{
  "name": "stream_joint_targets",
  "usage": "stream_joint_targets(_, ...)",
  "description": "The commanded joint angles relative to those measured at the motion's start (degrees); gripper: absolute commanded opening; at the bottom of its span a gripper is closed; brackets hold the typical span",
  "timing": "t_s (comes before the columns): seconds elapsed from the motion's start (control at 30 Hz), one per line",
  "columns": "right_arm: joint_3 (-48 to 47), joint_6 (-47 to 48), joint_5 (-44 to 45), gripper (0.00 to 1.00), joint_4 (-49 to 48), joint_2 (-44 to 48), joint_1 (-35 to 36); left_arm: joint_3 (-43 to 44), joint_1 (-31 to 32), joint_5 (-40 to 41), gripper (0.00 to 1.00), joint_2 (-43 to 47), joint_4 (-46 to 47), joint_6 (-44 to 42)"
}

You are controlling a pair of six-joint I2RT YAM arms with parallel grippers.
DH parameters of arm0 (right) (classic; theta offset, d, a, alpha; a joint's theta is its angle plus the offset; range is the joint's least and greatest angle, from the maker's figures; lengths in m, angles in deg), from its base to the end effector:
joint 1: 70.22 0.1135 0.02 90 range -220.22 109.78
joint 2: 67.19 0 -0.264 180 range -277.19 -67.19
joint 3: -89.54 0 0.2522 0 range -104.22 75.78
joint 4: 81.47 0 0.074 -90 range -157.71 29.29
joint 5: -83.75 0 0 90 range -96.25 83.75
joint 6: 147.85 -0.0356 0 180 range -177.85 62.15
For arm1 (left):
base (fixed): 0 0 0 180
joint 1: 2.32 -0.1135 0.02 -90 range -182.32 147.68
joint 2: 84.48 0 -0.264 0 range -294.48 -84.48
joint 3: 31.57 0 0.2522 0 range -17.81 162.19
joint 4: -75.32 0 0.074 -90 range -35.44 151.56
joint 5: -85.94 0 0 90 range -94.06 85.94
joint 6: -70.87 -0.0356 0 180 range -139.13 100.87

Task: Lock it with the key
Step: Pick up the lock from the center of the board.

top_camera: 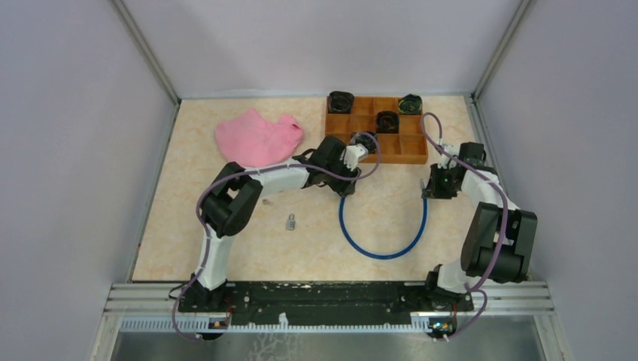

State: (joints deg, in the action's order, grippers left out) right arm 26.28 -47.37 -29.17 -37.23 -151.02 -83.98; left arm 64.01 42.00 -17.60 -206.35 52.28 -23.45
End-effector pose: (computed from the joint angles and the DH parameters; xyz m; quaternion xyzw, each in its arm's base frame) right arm 0.2687 -0.0515 0.1907 -0.0159 0.9573 0.1447 0.2497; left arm 0.3206 -0.3248 0.1436 0.4208 0.8316 -0.2219 0.2865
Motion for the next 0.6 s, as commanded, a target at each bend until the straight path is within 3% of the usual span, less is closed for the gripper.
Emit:
stream_joint_targets(0.0, -0.6, 0.5, -2.6, 0.00, -0.2, 2.8, 0.4, -8.1, 1.3, 5.3, 0.56, -8.3, -11.9, -1.1)
stream_joint_targets(0.27, -1.8, 1.2, -1.0, 0.00, -0.3, 2.9, 0.4, -11.3, 1.7, 3.6, 0.53, -5.1, -11.3, -0.7)
stream_joint_targets(0.57, -2.7, 2.4, -5.9, 0.00, -0.1, 3.9, 0.8, -12.3, 1.7, 2.7, 0.30, -2.2, -10.1, -1.4)
